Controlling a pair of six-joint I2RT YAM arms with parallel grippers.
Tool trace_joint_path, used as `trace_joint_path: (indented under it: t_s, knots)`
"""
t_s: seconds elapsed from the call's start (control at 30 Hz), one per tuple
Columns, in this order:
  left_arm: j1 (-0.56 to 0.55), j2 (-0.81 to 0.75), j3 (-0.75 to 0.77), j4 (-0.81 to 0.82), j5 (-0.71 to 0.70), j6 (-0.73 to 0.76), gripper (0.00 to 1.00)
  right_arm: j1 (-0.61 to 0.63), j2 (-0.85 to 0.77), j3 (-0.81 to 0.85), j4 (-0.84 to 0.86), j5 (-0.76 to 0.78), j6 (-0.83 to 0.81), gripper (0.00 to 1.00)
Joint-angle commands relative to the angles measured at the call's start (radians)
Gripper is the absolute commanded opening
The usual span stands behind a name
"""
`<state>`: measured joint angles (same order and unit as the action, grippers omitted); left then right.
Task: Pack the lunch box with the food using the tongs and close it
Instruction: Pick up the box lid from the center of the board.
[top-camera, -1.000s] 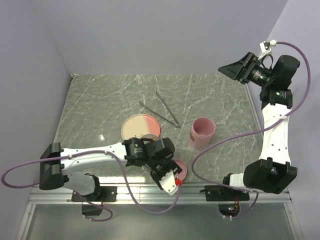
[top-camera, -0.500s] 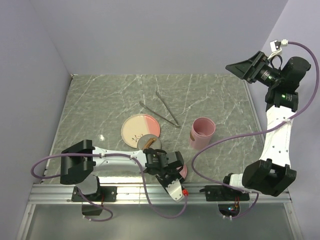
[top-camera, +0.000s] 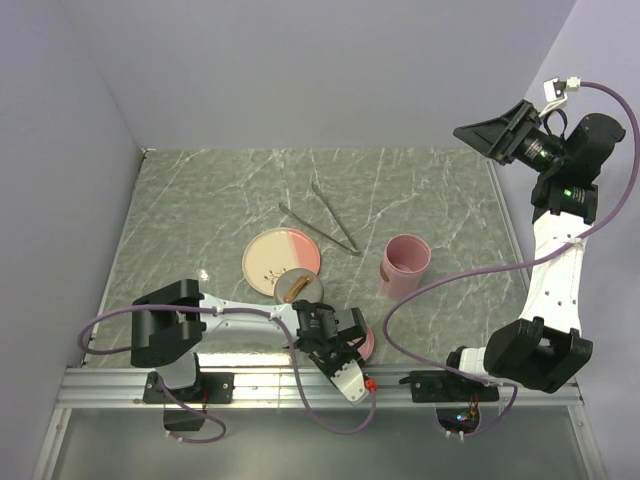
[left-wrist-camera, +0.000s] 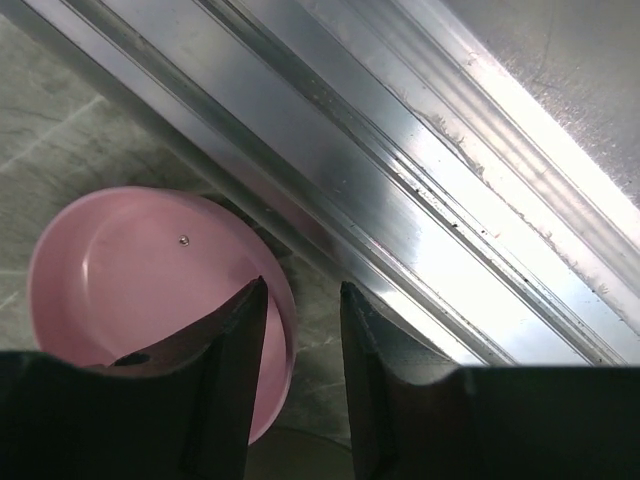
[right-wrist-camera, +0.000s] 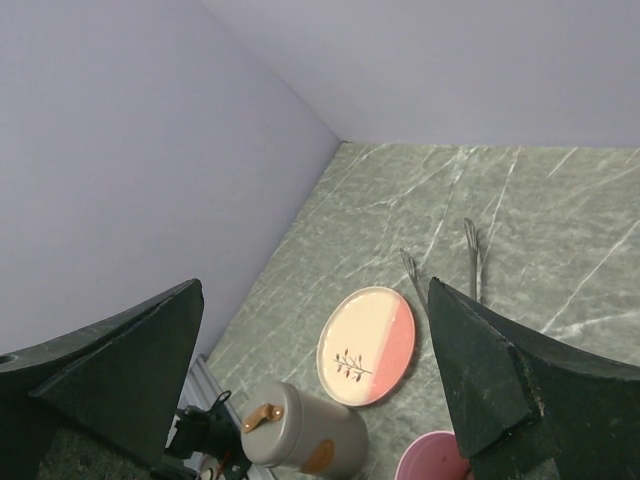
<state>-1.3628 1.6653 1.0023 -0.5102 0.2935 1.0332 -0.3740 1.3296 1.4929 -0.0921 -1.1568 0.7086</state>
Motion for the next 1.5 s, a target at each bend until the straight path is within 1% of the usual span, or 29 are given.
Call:
trace_joint_path:
  t_s: [0.0,0.03,0.07,0.1,0.13,0.2,0.23,0.33,0.4,0.5,0.7,0.77,0.8,0.83,0.9,0.97,1.03,1.07,1.1,1.13,1.17,1.2,1.23,1.27,1.3,1.33,1.37,1.4,1.47]
  knots:
    - [0.001,0.016,-0.010,0.016,0.006,-0.030,0.41,-0.012,-0.032,-0.005,0.054,-0.020,0.017,1.00]
    - [0.001,0.017,-0.014,0.019,0.004,-0.030,0.40,-0.014,-0.033,-0.005,0.054,-0.021,0.015,1.00]
    - [0.001,0.020,-0.014,0.019,0.009,-0.027,0.34,-0.014,-0.035,-0.008,0.054,-0.020,0.015,1.00]
    - [0.001,0.019,-0.013,0.019,0.013,-0.027,0.31,-0.016,-0.036,-0.010,0.054,-0.023,0.015,1.00]
    - [0.001,0.013,-0.014,0.018,0.021,-0.024,0.25,-0.014,-0.033,-0.008,0.054,-0.024,0.017,1.00]
    - [0.001,-0.016,-0.001,0.025,0.055,-0.050,0.19,-0.017,-0.029,0.006,0.046,-0.030,0.015,1.00]
    - [0.001,-0.027,0.005,0.024,0.062,-0.058,0.11,-0.016,-0.024,0.012,0.042,-0.030,0.014,1.00]
    - [0.004,-0.073,0.044,0.006,0.108,-0.084,0.00,-0.019,-0.012,0.032,0.026,-0.038,0.011,1.00]
    - [0.008,-0.131,0.067,0.015,0.143,-0.102,0.00,-0.020,-0.009,0.041,0.014,-0.043,0.002,1.00]
    - [0.017,-0.200,0.130,0.027,0.211,-0.171,0.00,-0.025,-0.004,0.053,-0.004,-0.050,-0.012,1.00]
    - [0.089,-0.257,0.300,0.026,0.366,-0.392,0.00,-0.039,0.034,0.131,0.006,-0.066,0.012,1.00]
    - [0.137,-0.272,0.341,0.024,0.418,-0.475,0.00,-0.051,0.052,0.174,0.023,-0.073,0.029,1.00]
    - [0.155,-0.280,0.348,0.030,0.432,-0.507,0.00,-0.065,0.060,0.188,0.026,-0.084,0.034,1.00]
    - [0.198,-0.298,0.349,0.044,0.449,-0.572,0.00,-0.072,0.072,0.211,0.043,-0.089,0.051,1.00]
    - [0.241,-0.315,0.348,0.074,0.496,-0.637,0.00,-0.091,0.086,0.224,0.078,-0.103,0.090,1.00]
    - [0.300,-0.341,0.335,0.090,0.525,-0.708,0.00,-0.121,0.103,0.228,0.191,-0.127,0.199,1.00]
    - [0.353,-0.370,0.322,0.142,0.564,-0.784,0.00,-0.140,0.115,0.215,0.321,-0.138,0.326,1.00]
    - [0.376,-0.381,0.309,0.182,0.578,-0.826,0.00,-0.141,0.117,0.207,0.350,-0.135,0.354,1.00]
    - [0.404,-0.392,0.305,0.272,0.608,-0.872,0.00,-0.138,0.115,0.192,0.367,-0.130,0.377,1.00]
    - [0.466,-0.407,0.300,0.330,0.642,-0.985,0.00,-0.123,0.102,0.141,0.399,-0.129,0.408,1.00]
    - [0.502,-0.409,0.303,0.385,0.670,-1.054,0.00,-0.109,0.095,0.115,0.407,-0.133,0.410,1.00]
    - [0.574,-0.412,0.303,0.447,0.691,-1.135,0.00,-0.097,0.089,0.095,0.401,-0.138,0.401,1.00]
    - [0.611,-0.417,0.302,0.617,0.728,-1.305,0.00,-0.088,0.079,0.067,0.343,-0.141,0.350,0.99]
    - [0.642,-0.418,0.286,0.704,0.737,-1.396,0.00,-0.063,0.071,0.055,0.310,-0.136,0.318,0.99]
    - [0.703,-0.420,0.277,0.807,0.742,-1.486,0.00,-0.051,0.062,0.044,0.283,-0.132,0.287,0.99]
    - [0.731,-0.412,0.271,0.976,0.734,-1.666,0.00,-0.036,0.040,0.020,0.264,-0.127,0.246,0.98]
    - [0.757,-0.408,0.268,1.054,0.727,-1.747,0.00,-0.005,0.030,0.009,0.264,-0.120,0.232,0.98]
    - [0.789,-0.403,0.281,1.078,0.716,-1.822,0.00,0.013,0.019,0.000,0.262,-0.104,0.217,0.98]
    - [0.801,-0.392,0.317,1.118,0.708,-1.840,0.00,0.082,-0.001,-0.002,0.212,-0.071,0.142,0.97]
